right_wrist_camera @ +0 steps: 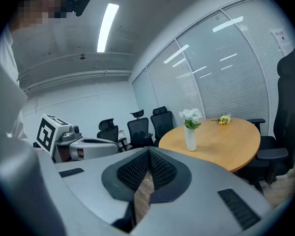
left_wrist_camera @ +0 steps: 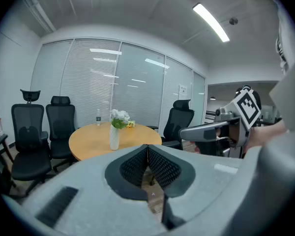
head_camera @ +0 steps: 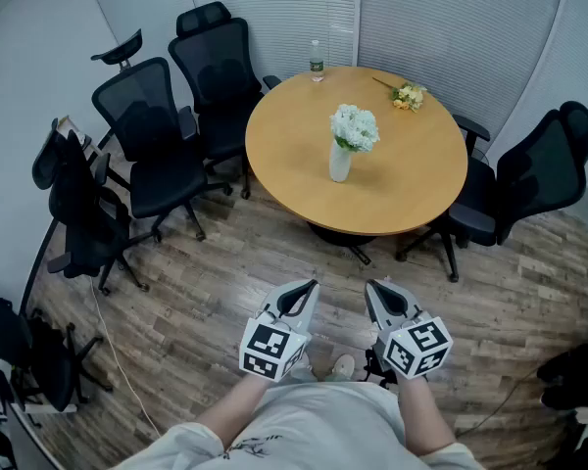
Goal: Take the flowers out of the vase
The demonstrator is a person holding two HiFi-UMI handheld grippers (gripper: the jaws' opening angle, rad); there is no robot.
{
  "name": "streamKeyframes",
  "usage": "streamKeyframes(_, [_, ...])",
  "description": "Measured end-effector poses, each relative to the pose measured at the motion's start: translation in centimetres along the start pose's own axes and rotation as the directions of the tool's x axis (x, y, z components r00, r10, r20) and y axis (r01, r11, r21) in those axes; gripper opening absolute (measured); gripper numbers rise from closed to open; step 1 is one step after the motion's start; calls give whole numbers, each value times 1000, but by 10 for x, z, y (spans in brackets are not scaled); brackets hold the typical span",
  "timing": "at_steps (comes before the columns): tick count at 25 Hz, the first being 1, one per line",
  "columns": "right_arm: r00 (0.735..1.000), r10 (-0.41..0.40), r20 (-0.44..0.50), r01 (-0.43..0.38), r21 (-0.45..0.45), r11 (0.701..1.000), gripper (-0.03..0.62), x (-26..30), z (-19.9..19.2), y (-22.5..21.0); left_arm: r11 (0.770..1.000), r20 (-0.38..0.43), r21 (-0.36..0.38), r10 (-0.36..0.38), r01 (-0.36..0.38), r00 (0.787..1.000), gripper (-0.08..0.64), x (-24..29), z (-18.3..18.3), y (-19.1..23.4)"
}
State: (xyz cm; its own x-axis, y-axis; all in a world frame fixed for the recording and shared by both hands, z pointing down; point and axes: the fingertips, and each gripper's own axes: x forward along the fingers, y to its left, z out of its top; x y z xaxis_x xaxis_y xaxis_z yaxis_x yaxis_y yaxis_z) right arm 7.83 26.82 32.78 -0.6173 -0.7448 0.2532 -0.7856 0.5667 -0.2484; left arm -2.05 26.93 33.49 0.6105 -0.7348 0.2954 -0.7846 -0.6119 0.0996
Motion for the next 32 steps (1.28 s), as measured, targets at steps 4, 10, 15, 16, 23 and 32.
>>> streamKeyframes(4, [1000,-5,4,5,1,1000,6,3,2,1,1000,4,1,-4,4,1000,11,0,2,2])
streamKeyframes(10, [1000,-12,24,11,50,999,6,9,3,7,1000,7,6,-10,10,1000,11,-7,1,12])
streamKeyframes(15, [998,-52,27,51,41,998,6,19,3,17,999,12,12,-31,31,999,11,-19,-1,25])
streamKeyframes(16, [998,-57,29,56,40,998,8,21,3,20,999,14,15,-39,38,999,11,-22,-1,27])
streamKeyframes(23, [996,-78,41,76,49,996,8,37,-1,32,998,20,29,-62,61,998,11,-32,-7,46])
streamKeyframes(32, [994,-88,59,84,68,994,8,63,5,2,996,16,31,-79,78,997,11,6,0,62])
